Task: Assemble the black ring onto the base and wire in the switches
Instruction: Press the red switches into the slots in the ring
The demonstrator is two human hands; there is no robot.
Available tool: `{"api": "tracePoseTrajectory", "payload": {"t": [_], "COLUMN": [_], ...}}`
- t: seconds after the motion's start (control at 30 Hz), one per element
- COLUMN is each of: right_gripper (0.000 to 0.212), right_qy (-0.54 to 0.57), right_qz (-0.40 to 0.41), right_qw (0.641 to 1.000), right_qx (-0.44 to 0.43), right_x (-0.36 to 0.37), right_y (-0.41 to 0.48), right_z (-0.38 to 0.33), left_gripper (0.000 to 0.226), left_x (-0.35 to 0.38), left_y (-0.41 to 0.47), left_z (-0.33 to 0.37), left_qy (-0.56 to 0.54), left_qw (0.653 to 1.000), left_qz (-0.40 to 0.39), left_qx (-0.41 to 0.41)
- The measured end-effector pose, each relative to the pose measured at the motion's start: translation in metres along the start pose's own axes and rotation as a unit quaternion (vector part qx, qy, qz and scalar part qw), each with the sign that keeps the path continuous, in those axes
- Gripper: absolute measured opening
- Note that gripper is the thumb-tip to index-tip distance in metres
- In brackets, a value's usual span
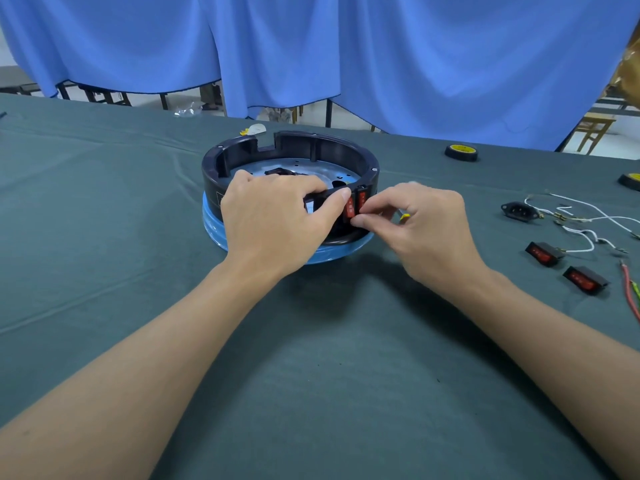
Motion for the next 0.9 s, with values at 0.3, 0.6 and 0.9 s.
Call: {"api": "tracePoseTrajectory", "payload": {"t": [0.3,0.6,0.9], "right_gripper": [0.016,0.017,0.013], "right_qy": [-0.151,-0.034,-0.019], "right_qz": [0.029,-0.084,-0.187], "right_qw": [0.987,0.996,0.982], "right_qx": [-0.039,-0.009,-0.026], "right_x": [0.002,-0.02,-0.006], "right_y": [0.004,0.034,0.041], "right_z": [-0.008,-0.016,-0.015], "left_gripper": [0.039,0.05,0.046], "left_x": [0.0,-0.004,-0.006], "left_y": [0.0,-0.001,-0.002], "left_z": [0.0,0.0,-0.001], "left_qy": [0.009,0.015,0.016], "left_qw": [1.0,0.998,0.997], "left_qz": [-0.005,-0.034,-0.039], "left_qx": [0.007,0.049,0.066]}}
Point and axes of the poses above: each hand's wrist, its own y-axis towards the middle knuckle, its own x-axis out of the palm, z = x × y, the point moved 4 cm from there along y, towards the middle knuckle, and after that the axes turned 10 degrees about x, right-handed, at the moved point
